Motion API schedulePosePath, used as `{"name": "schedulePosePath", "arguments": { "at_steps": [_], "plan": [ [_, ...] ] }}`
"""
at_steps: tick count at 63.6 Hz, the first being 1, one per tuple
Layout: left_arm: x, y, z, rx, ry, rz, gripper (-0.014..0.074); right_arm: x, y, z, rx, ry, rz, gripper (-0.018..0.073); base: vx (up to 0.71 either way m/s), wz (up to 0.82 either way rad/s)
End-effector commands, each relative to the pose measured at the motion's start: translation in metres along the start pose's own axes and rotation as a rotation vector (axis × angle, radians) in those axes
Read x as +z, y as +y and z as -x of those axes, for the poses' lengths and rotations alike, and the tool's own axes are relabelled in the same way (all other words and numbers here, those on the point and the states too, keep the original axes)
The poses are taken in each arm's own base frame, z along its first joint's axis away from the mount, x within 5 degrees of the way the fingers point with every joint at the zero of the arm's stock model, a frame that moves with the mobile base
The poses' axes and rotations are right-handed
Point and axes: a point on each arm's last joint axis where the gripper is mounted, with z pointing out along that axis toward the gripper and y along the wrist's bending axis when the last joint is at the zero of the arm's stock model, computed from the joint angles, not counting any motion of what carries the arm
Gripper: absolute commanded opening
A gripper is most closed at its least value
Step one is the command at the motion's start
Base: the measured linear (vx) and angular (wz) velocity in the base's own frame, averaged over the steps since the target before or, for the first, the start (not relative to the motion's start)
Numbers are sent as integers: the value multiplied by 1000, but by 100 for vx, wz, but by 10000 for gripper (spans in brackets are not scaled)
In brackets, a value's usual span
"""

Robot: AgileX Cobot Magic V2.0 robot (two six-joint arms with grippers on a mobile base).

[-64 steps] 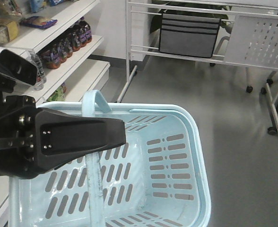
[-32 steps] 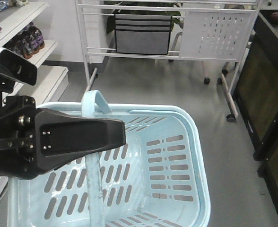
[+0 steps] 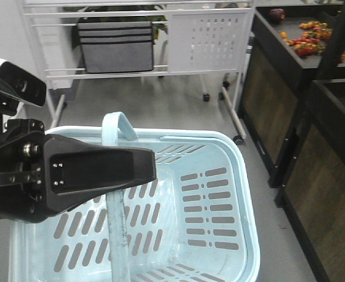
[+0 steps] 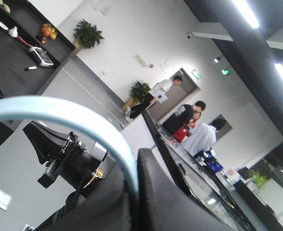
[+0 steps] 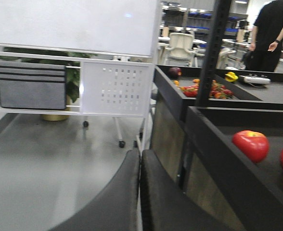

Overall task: Place coke in basket with both arms
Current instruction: 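Hold the basket in the left gripper while the base turns away, then drive the base with the held basket to the shelf with the Coca-Cola bottle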

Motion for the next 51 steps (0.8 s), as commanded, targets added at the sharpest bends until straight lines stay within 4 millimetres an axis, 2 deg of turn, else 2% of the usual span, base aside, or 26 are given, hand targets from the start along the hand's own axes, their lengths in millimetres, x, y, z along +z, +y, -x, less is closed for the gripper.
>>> {"name": "schedulePosePath", "arguments": {
  "at_steps": [1, 27, 51],
  "plan": [
    [-1, -27, 6, 27, -17, -163, -6, -1, 2, 4, -17, -70, 16, -5, 14, -38],
    [-1, -27, 6, 27, -17, -163, -6, -1, 2, 4, -17, -70, 16, -5, 16, -26],
    [-1, -27, 6, 27, -17, -163, -6, -1, 2, 4, -17, -70, 16, -5, 21, 8]
  ]
}}
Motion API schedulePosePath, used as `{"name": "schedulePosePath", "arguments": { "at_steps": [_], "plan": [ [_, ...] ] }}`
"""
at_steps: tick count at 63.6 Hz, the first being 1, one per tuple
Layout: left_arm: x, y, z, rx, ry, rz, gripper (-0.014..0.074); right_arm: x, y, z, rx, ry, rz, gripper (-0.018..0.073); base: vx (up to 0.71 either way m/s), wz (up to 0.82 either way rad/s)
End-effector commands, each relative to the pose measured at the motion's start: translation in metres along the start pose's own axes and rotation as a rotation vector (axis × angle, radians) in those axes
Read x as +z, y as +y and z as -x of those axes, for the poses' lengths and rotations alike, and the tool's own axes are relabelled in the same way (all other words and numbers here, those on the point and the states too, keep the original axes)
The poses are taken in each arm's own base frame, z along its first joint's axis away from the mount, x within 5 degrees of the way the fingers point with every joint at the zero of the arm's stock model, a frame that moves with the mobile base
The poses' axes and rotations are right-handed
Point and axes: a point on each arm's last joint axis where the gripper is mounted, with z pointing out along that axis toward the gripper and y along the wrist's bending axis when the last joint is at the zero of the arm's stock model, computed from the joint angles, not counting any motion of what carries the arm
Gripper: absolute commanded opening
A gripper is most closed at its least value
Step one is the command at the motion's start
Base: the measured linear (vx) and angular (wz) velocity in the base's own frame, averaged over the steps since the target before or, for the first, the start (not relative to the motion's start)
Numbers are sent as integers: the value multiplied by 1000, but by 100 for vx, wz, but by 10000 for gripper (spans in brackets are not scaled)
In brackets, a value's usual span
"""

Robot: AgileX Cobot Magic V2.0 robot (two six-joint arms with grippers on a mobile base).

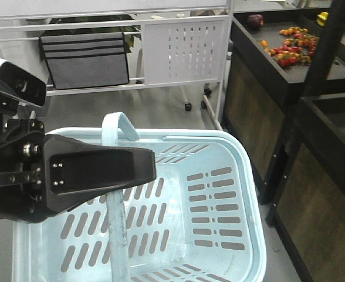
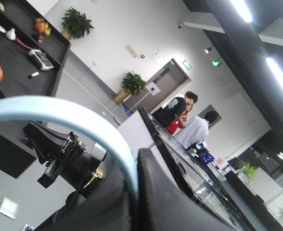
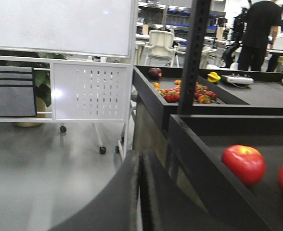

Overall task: Place coke in basket with both arms
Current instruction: 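Drive the base with the held basket to the shelf with the Coca-Cola bottle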

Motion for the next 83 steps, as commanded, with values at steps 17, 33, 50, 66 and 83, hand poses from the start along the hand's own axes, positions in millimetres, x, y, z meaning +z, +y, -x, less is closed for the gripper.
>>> {"name": "schedulePosePath", "arguments": {
  "at_steps": [17, 33, 50, 66, 83],
  "plan": [
    [-1, -27, 6, 27, -17, -163, -6, -1, 2, 4, -17, -70, 16, -5, 25, 23],
    [-1, -27, 6, 27, -17, -163, -6, -1, 2, 4, -17, -70, 16, -5, 26, 23],
    [-1, -27, 6, 27, -17, -163, -6, -1, 2, 4, -17, -70, 16, -5, 27, 16],
    [-1, -27, 6, 27, -17, -163, -6, -1, 2, 4, -17, -70, 16, -5, 26, 0],
    [-1, -27, 6, 27, -17, -163, -6, -1, 2, 4, -17, -71, 17, -5, 27, -5]
  ]
}}
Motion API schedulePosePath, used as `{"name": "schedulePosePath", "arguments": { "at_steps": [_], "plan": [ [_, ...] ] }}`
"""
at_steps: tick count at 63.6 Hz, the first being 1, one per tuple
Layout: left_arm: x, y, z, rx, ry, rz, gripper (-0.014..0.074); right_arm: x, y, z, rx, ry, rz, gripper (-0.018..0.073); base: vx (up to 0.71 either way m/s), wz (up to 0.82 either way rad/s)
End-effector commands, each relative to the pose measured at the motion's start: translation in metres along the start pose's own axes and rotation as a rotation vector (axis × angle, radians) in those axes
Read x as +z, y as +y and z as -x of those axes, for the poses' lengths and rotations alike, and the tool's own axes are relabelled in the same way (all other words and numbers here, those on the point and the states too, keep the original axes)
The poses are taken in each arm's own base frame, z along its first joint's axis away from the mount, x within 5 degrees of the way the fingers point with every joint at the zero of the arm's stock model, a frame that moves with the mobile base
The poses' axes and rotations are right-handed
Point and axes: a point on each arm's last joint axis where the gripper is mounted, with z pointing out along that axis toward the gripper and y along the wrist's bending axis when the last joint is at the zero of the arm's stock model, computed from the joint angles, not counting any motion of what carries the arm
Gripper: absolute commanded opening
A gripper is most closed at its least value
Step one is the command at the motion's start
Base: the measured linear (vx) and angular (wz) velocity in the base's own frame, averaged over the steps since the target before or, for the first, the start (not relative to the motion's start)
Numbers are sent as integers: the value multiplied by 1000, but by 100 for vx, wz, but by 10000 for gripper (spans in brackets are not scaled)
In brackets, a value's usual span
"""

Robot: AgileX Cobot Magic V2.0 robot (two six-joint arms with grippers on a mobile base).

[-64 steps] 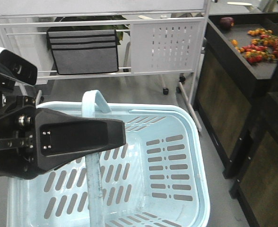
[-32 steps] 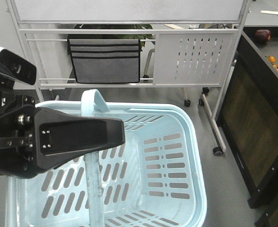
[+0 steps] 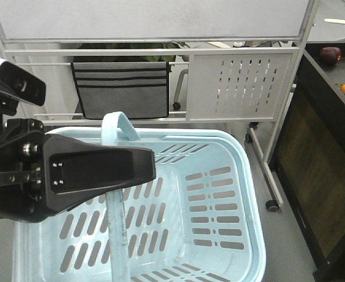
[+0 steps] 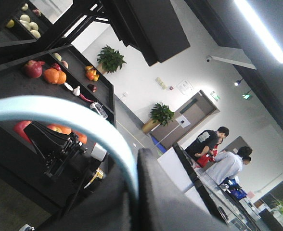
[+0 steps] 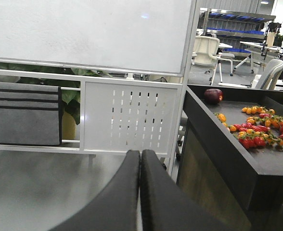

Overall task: Place coke in basket with both arms
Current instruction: 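Drive the base with the held basket to the shelf with the Coca-Cola bottle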

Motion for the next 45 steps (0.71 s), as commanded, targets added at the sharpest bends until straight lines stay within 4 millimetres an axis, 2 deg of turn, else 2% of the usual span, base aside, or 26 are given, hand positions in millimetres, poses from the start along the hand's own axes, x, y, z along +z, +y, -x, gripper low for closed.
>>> {"name": "schedulePosePath", "arguments": {
  "at_steps": [1, 27, 45],
  "plan": [
    [-1, -27, 6, 26, -18, -163, -6, -1, 2, 4, -17, -71, 17, -5, 27, -6],
    [-1, -27, 6, 26, -18, -163, -6, -1, 2, 4, -17, -71, 17, -5, 26, 0],
    [-1, -27, 6, 26, -18, -163, -6, -1, 2, 4, -17, -71, 17, -5, 21, 23]
  ]
}}
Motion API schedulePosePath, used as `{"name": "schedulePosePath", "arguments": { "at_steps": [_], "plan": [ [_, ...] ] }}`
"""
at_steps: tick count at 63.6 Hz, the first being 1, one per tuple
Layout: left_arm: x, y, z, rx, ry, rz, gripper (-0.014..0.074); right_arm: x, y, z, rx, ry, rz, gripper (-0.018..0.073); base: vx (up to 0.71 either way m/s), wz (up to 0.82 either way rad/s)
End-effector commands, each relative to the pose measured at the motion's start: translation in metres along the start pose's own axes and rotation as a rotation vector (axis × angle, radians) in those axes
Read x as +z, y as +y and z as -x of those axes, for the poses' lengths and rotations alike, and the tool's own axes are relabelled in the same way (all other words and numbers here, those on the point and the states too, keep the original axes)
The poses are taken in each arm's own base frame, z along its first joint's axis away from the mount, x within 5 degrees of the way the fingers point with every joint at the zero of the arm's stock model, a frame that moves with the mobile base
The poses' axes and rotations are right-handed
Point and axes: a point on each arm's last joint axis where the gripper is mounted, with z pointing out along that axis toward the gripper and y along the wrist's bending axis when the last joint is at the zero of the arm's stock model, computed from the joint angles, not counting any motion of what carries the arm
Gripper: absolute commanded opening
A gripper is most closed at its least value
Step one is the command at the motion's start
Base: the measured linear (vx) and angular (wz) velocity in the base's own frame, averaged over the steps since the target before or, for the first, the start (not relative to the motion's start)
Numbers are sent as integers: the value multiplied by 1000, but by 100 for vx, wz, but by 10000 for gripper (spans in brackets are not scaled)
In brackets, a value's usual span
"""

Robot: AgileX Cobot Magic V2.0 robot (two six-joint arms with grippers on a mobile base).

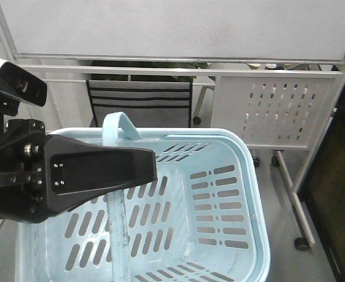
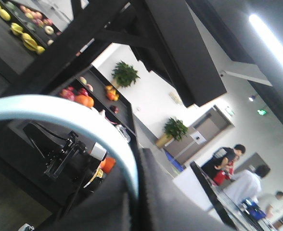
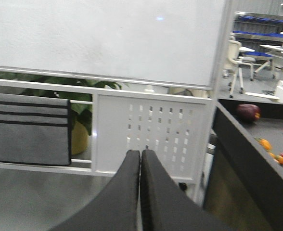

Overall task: Place coke in basket with both arms
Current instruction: 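Drive the base with the held basket to the shelf with the Coca-Cola bottle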

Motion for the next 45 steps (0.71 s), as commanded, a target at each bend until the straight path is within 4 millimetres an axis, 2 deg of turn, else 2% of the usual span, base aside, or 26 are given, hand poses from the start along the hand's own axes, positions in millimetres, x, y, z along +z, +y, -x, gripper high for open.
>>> {"name": "schedulePosePath", "arguments": {
  "at_steps": [1, 45],
  "plan": [
    [-1, -27, 6, 27, -18, -163, -6, -1, 2, 4, -17, -71, 17, -5, 19, 37],
    [-1, -27, 6, 27, -18, -163, -6, -1, 2, 4, -17, -71, 17, -5, 16, 58]
  ]
}}
